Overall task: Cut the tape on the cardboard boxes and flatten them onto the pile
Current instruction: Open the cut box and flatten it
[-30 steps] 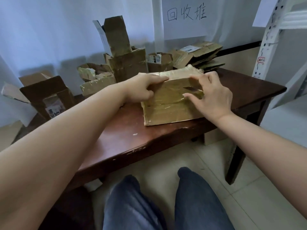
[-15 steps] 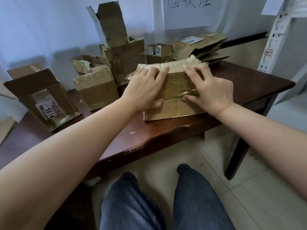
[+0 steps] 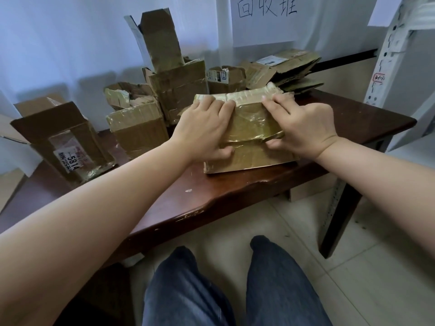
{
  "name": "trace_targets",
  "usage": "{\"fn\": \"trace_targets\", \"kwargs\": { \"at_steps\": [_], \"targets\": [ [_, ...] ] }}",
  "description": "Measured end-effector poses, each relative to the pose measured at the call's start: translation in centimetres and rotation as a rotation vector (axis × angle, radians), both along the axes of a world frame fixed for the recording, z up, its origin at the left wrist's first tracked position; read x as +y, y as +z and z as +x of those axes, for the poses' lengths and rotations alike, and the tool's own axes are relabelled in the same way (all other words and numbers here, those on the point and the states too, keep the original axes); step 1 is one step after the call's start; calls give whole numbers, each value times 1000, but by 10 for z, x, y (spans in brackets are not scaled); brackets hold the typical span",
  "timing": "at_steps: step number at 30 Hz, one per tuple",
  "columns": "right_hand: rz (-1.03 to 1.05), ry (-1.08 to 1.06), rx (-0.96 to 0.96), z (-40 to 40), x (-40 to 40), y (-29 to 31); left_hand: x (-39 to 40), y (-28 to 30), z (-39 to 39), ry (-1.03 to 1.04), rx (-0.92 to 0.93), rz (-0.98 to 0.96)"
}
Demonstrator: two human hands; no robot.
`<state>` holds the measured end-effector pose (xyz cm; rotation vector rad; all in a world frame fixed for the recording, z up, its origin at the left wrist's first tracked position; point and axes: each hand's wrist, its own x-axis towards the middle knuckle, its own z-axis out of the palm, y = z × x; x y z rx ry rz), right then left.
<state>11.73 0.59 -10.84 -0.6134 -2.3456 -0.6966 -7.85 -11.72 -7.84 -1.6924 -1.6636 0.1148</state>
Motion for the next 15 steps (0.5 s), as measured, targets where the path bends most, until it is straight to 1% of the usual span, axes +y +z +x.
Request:
{"fn": "trace_targets", "kwargs": {
  "at_steps": [4,5,7,11,13,15],
  "targets": [
    [36,22,-19,2,0,-1,0,-4,2,9,-23,51],
    [35,23,-16,2,-1,-2,0,-3,3,15,8,47],
    [23,4,7,0,-4,-6,-1,1,5,46,125,25],
    [23,-43,79,-10,-6,-19,-6,11,17,67,178,-65],
    [38,-36,121,-12,-5,-24,-10,13,23,86,175,-87],
    [1,-5,157,-12,-7,-26,-9,12,25,94,80,-105]
  ]
}}
